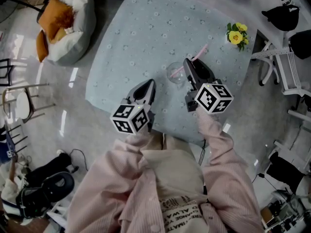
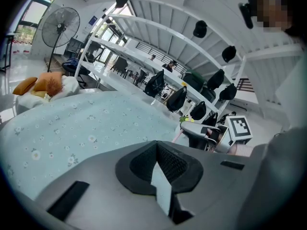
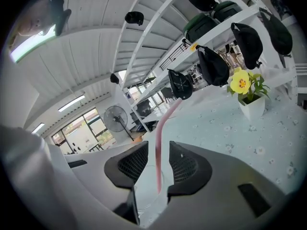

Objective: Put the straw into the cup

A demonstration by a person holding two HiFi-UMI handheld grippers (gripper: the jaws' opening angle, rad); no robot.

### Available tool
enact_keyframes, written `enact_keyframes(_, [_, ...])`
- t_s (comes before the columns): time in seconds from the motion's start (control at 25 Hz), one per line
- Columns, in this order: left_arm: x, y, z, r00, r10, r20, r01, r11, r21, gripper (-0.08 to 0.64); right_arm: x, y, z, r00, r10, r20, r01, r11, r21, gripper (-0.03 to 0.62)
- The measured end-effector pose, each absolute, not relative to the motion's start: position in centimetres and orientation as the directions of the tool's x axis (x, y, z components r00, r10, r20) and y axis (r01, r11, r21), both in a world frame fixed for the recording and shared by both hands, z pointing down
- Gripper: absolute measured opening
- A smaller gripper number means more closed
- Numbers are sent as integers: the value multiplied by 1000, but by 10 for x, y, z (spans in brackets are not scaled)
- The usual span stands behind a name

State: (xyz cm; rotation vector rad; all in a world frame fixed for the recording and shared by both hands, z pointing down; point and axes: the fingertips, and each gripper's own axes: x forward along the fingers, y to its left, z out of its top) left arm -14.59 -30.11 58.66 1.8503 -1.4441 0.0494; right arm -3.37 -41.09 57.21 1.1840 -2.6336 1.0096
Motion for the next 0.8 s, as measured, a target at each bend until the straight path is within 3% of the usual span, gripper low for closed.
enact_keyframes(0.4, [-142,-302,566,360,-837,413,-847,-107,520,-2,-12,-400,567,-658,-680,324,-719,437,-541,110])
enact_keyframes(0.64, [-137,-300,542,381,-846,372,-856,-170,488,-2,-2,-381,548,-660,-684,312,-728,480,-490,24])
enact_keyframes(0.8, [-132,-296,523,402,-846,350,-859,-216,463,-2,0,-366,531,-673,-676,301,-721,509,-470,11])
